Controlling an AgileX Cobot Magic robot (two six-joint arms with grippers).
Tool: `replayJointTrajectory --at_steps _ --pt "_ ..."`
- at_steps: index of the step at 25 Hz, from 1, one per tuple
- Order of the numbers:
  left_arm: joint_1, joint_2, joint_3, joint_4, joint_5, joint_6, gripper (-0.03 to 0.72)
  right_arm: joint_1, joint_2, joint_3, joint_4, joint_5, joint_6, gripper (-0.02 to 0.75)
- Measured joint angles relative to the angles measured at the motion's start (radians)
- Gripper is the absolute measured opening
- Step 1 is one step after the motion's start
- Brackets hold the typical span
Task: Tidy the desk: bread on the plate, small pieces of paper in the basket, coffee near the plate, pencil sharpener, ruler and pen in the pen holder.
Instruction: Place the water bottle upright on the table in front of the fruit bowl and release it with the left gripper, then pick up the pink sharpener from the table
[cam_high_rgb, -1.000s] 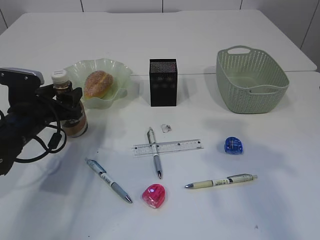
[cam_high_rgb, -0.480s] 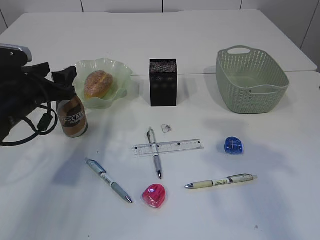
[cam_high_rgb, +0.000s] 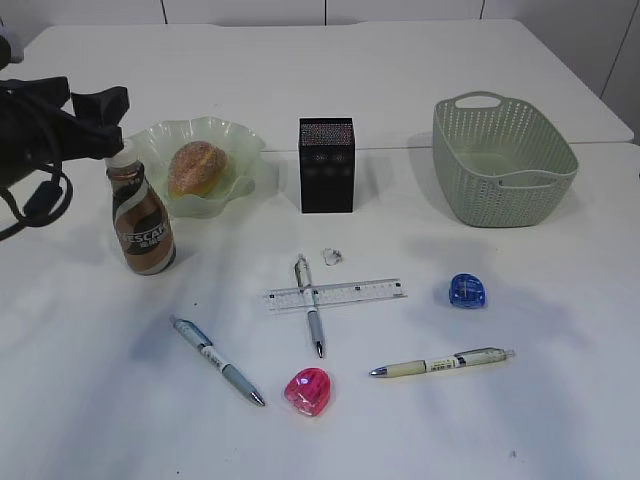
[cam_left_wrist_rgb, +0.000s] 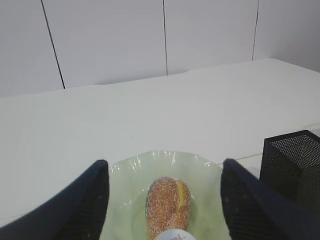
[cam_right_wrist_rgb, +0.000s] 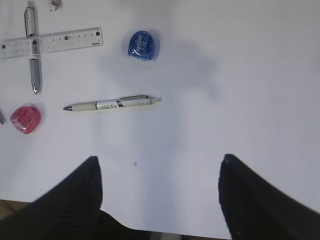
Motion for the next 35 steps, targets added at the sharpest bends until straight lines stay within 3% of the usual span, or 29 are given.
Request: replayJointTrajectory --at_steps 21,35 --pt "0.000 -0.661 0.006 -0.009 1.082 0.000 0.496 0.000 0.016 0.000 0.067 0.000 0.106 0.564" --pt "0.000 -0.822 -0.064 -0.011 1.368 0.000 0.496 0.000 0.199 -0.002 0.122 -0.010 0.154 0.564"
